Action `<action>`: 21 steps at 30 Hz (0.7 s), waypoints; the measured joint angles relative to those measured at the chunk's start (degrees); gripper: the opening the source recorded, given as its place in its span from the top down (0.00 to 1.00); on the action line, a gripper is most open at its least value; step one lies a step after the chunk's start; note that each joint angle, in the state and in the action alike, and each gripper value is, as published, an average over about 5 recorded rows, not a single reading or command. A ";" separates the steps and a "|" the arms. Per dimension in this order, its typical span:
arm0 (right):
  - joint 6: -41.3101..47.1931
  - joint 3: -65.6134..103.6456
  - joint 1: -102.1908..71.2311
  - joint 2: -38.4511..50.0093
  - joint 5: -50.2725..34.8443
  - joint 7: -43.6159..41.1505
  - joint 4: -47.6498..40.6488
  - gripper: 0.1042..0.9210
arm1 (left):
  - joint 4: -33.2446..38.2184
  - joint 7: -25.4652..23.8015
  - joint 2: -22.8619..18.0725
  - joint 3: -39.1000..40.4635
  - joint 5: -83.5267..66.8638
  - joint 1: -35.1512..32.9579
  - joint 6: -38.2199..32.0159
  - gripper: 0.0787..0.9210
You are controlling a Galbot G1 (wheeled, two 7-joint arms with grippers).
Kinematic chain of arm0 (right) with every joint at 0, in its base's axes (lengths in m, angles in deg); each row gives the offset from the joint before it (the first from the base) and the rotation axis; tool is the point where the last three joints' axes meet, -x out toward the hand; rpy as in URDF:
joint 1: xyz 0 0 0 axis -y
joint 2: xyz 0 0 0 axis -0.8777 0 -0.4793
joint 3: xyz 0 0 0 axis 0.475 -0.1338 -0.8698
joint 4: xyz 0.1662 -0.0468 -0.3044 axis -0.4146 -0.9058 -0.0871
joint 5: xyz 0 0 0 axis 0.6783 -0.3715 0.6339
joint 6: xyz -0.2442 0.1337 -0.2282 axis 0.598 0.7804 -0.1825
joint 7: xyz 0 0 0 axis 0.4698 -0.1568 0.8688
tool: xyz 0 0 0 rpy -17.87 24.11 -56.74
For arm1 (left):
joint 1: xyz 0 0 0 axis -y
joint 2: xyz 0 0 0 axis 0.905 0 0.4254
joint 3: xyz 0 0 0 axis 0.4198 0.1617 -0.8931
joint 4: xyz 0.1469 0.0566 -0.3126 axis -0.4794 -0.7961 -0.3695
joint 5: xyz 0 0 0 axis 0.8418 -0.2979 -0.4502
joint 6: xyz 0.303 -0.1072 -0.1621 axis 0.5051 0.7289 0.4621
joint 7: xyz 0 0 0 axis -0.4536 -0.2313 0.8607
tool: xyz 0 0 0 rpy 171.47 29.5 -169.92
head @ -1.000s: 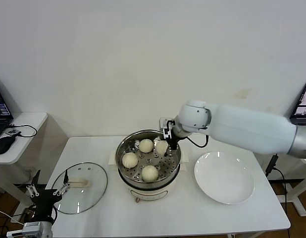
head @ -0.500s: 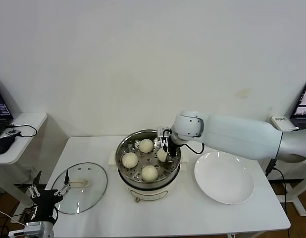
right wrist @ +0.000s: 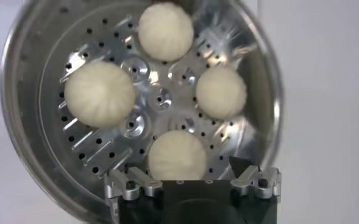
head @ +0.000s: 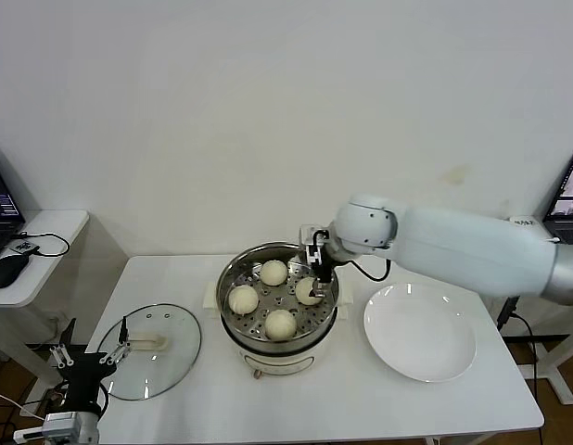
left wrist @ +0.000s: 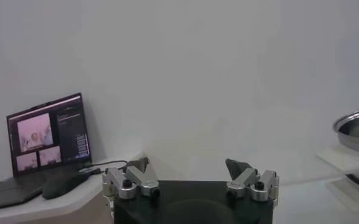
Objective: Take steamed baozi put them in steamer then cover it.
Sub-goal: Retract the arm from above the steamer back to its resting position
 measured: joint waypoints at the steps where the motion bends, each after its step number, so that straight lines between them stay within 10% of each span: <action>1: -0.37 0.81 -0.54 1.15 -0.62 1.53 1.03 0.12 | 0.12 0.21 -0.04 0.09 -0.11 0.07 0.27 0.12; 12: -11.69 23.78 -24.89 15.12 -2.84 22.52 12.36 0.12 | -0.54 0.90 0.22 0.47 1.03 0.35 3.57 0.12; 21: -26.44 57.81 -58.96 9.73 3.54 27.89 16.18 0.12 | -2.37 -0.40 0.10 0.53 6.48 0.44 3.32 0.12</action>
